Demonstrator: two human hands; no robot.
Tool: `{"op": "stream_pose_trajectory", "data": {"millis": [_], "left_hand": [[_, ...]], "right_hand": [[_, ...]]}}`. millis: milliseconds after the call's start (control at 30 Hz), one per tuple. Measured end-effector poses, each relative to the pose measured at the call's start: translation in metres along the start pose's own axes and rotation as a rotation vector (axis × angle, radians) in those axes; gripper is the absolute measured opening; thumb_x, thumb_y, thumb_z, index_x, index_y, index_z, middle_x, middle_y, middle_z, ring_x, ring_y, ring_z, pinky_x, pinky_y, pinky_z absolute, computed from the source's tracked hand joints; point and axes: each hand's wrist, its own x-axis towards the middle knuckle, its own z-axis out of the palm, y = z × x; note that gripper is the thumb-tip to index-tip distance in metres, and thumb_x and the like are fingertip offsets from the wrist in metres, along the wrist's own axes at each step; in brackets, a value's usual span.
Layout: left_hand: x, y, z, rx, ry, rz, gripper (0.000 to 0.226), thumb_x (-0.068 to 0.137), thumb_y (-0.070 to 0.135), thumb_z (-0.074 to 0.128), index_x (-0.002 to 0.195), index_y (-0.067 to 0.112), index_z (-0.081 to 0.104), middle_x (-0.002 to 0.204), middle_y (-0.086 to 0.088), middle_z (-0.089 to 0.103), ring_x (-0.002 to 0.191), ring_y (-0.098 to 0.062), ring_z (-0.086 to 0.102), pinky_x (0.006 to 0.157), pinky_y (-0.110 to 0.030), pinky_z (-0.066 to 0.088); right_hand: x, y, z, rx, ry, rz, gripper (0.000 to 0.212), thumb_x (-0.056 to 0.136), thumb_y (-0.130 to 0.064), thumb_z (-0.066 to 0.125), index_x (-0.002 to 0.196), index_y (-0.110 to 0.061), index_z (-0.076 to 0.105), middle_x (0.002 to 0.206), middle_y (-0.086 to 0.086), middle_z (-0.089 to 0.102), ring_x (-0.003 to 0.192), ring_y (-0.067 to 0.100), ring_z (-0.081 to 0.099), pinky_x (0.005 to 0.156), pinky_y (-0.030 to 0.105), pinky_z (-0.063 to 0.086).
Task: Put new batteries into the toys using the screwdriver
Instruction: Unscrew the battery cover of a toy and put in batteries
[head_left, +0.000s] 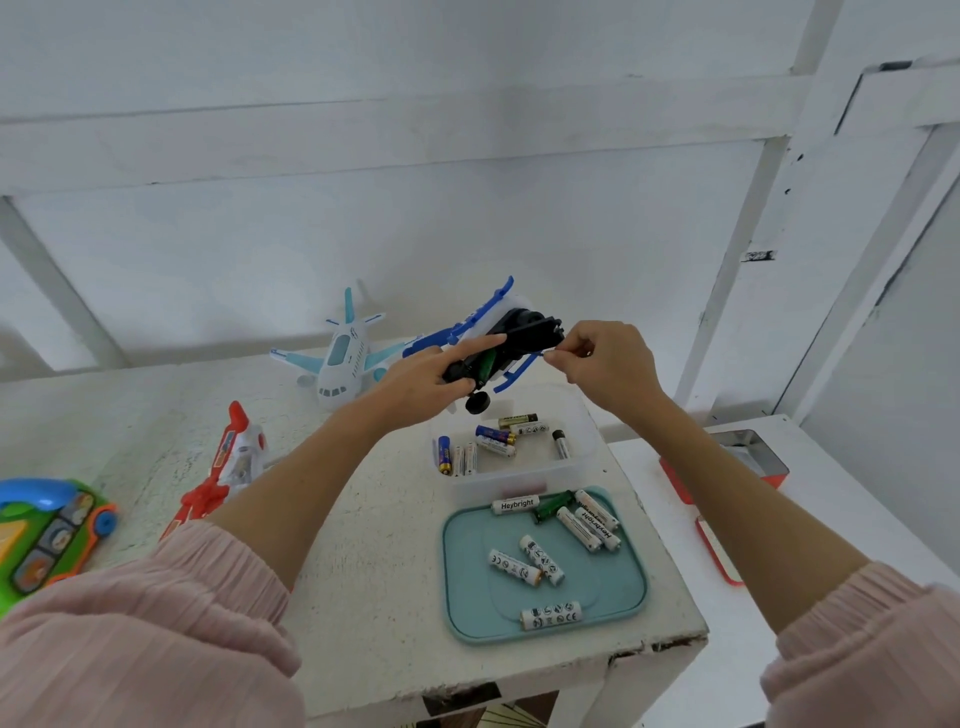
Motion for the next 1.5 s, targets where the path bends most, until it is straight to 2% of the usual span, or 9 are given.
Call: {"op": "stream_pose_trajectory", "data": {"millis": [200, 400, 600, 700, 800, 1067, 1267, 1367, 1500], "left_hand": [[0.003, 0.006, -0.003, 0.065, -0.020, 0.006, 0.057, 0.097, 0.025, 0.046, 0.131, 0.063, 0.020, 0.096, -0.002, 0.050, 0.085, -0.014, 0.048, 0.085, -0.032, 0.041], [0.004, 0.006, -0.003, 0.101, 0.009, -0.021, 0.056, 0.097, 0.027, 0.044, 0.128, 0.064, 0.016, 0.093, -0.001, 0.048, 0.085, -0.017, 0.048, 0.082, -0.032, 0.041], [-0.013, -0.001, -0.009, -0.210, 0.078, -0.100, 0.059, 0.095, 0.016, 0.047, 0.131, 0.060, 0.031, 0.094, -0.007, 0.059, 0.071, -0.016, 0.052, 0.067, -0.024, 0.038], [-0.030, -0.001, -0.012, -0.321, 0.109, -0.107, 0.059, 0.096, 0.011, 0.045, 0.137, 0.052, 0.034, 0.121, 0.002, 0.056, 0.086, -0.005, 0.054, 0.078, -0.023, 0.042], [-0.051, -0.002, -0.010, -0.428, 0.165, -0.110, 0.058, 0.096, 0.011, 0.045, 0.134, 0.055, 0.034, 0.129, 0.005, 0.050, 0.103, -0.022, 0.055, 0.093, -0.038, 0.044], [-0.106, -0.003, -0.009, -0.706, 0.336, -0.150, 0.061, 0.098, 0.003, 0.040, 0.127, 0.056, 0.034, 0.121, 0.030, 0.047, 0.096, 0.011, 0.054, 0.089, -0.013, 0.042], [-0.140, -0.003, -0.006, -0.732, 0.383, -0.183, 0.062, 0.098, 0.000, 0.039, 0.129, 0.053, 0.032, 0.123, 0.037, 0.041, 0.107, 0.015, 0.050, 0.101, -0.024, 0.041], [-0.153, -0.002, -0.005, -0.768, 0.405, -0.191, 0.059, 0.098, 0.000, 0.038, 0.133, 0.047, 0.031, 0.129, 0.027, 0.041, 0.116, 0.009, 0.046, 0.104, -0.023, 0.040], [-0.165, 0.001, -0.004, -0.778, 0.430, -0.186, 0.058, 0.098, -0.001, 0.038, 0.134, 0.044, 0.030, 0.129, 0.030, 0.037, 0.114, 0.019, 0.041, 0.098, -0.011, 0.038]], "right_hand": [[-0.004, 0.006, -0.004, 0.022, -0.063, 0.036, 0.018, 0.082, -0.027, 0.068, 0.067, -0.018, 0.063, 0.055, -0.009, 0.059, 0.048, 0.002, 0.046, 0.053, 0.021, 0.034], [-0.012, 0.012, -0.008, 0.009, -0.045, 0.028, 0.016, 0.082, -0.028, 0.067, 0.072, -0.016, 0.064, 0.059, -0.008, 0.062, 0.049, 0.002, 0.048, 0.054, 0.021, 0.034], [-0.028, 0.011, -0.013, 0.109, -0.081, -0.019, 0.013, 0.081, -0.021, 0.068, 0.072, -0.013, 0.063, 0.059, -0.003, 0.065, 0.051, 0.004, 0.051, 0.060, 0.029, 0.044], [-0.038, 0.001, -0.013, 0.185, -0.216, -0.047, 0.010, 0.084, -0.011, 0.063, 0.075, -0.009, 0.065, 0.061, 0.001, 0.066, 0.047, 0.000, 0.050, 0.054, 0.021, 0.041], [-0.050, -0.012, -0.007, 0.280, -0.340, -0.075, 0.009, 0.084, -0.001, 0.059, 0.079, -0.003, 0.066, 0.063, 0.003, 0.066, 0.052, 0.003, 0.055, 0.055, 0.016, 0.043], [-0.083, -0.051, 0.043, 0.128, -0.654, -0.360, 0.012, 0.079, -0.009, 0.070, 0.090, -0.015, 0.069, 0.081, -0.009, 0.065, 0.073, 0.001, 0.059, 0.071, 0.010, 0.046], [-0.104, -0.068, 0.087, 0.067, -0.776, -0.452, 0.013, 0.081, -0.007, 0.067, 0.093, -0.013, 0.069, 0.078, -0.020, 0.054, 0.076, -0.006, 0.050, 0.072, 0.005, 0.040], [-0.108, -0.071, 0.103, 0.059, -0.800, -0.465, 0.013, 0.080, -0.003, 0.067, 0.090, -0.011, 0.069, 0.084, -0.009, 0.057, 0.080, 0.004, 0.051, 0.074, 0.009, 0.043], [-0.111, -0.070, 0.116, 0.003, -0.800, -0.495, 0.015, 0.078, 0.001, 0.066, 0.089, -0.009, 0.069, 0.092, -0.001, 0.055, 0.082, 0.012, 0.052, 0.078, 0.020, 0.046]]}}
